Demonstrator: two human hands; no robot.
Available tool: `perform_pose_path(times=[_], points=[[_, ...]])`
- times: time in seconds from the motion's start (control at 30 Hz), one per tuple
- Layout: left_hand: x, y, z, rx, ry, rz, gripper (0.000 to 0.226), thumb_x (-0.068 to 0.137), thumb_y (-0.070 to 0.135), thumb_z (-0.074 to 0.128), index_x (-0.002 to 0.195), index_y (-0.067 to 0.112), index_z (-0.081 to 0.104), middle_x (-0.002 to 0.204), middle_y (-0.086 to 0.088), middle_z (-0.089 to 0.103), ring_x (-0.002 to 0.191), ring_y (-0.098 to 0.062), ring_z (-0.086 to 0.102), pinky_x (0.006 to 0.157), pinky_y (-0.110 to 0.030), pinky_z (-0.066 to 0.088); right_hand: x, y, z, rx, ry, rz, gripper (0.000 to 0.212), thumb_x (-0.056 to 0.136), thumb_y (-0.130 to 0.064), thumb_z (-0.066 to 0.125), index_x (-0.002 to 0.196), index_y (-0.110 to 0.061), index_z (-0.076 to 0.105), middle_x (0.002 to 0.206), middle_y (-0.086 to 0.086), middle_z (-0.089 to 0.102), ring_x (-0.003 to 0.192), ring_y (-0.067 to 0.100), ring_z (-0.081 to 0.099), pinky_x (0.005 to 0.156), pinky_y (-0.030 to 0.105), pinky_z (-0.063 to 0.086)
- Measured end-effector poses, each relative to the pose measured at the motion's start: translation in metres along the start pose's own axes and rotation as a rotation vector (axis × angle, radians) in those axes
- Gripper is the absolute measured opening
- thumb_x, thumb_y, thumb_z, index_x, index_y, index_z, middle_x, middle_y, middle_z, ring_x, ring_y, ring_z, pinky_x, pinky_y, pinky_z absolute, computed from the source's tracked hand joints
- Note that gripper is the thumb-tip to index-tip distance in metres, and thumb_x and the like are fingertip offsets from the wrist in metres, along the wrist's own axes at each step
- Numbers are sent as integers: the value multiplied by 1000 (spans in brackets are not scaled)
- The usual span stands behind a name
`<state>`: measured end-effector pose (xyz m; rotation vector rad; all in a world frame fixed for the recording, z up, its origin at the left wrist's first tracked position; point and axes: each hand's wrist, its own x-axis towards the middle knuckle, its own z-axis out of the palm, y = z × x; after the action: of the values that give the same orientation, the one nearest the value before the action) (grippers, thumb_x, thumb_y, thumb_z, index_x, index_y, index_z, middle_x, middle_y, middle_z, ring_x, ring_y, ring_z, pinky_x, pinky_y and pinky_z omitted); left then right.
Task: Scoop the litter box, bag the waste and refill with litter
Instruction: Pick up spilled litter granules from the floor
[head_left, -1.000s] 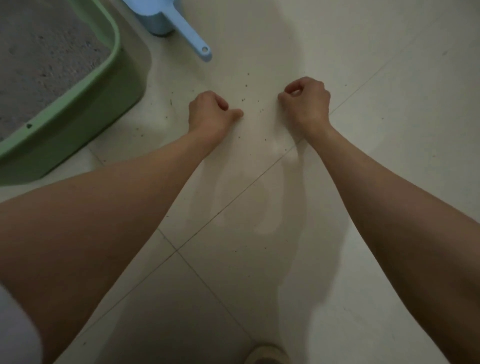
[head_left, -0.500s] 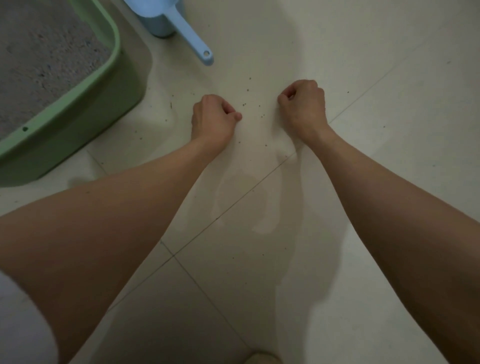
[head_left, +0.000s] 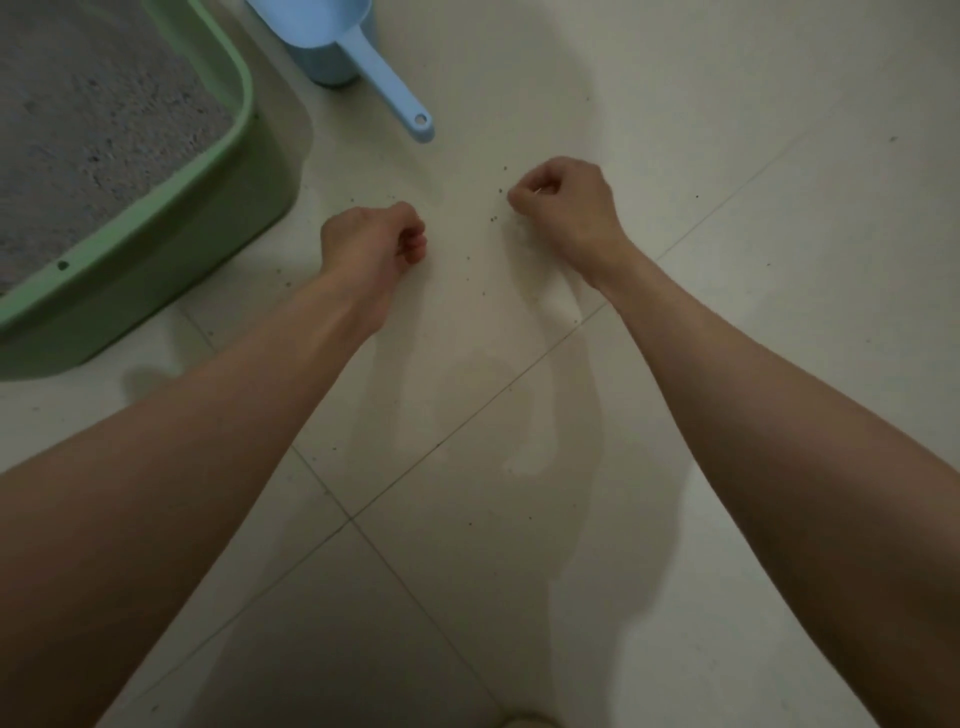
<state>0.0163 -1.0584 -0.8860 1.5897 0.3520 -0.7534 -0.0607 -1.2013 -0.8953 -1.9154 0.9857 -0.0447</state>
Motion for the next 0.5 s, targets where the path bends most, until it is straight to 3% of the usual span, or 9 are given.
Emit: perform_pose_path(times=[0.1,0.17,0.3,0.5], points=[[4,-3,-13,127,37,99,22,76,-3,58,62,10,46,62,-7,51,55,-15,51,56,-22,44,-1,0,13,-200,-13,-53,23,84,-21,62,104,-10,65,108,4,64,101,17,57,79,17,36],[5,-3,-18,169,39,113,23,76,-3,59,64,12,45,62,-7,52,57,-15,51,56,-23,44,-3,1,16,-236,-2,-71,25,85,-21,62,107,-11,64,115,3,63,108,17,55,82,18,37],[3,-3,-19,161,27,108,18,75,2,56,66,11,44,61,-6,52,55,-15,47,50,-23,38,-6,1,23,-269,36,-116,21,87,-20,60,103,-8,67,110,6,66,104,19,58,84,24,41],[-10,-9,-16,304,36,223,24,78,6,57,64,16,40,66,-3,53,57,-11,47,56,-22,40,-7,-2,24,-343,21,-144,21,90,-18,54,99,-6,69,105,10,67,100,24,60,85,32,45]])
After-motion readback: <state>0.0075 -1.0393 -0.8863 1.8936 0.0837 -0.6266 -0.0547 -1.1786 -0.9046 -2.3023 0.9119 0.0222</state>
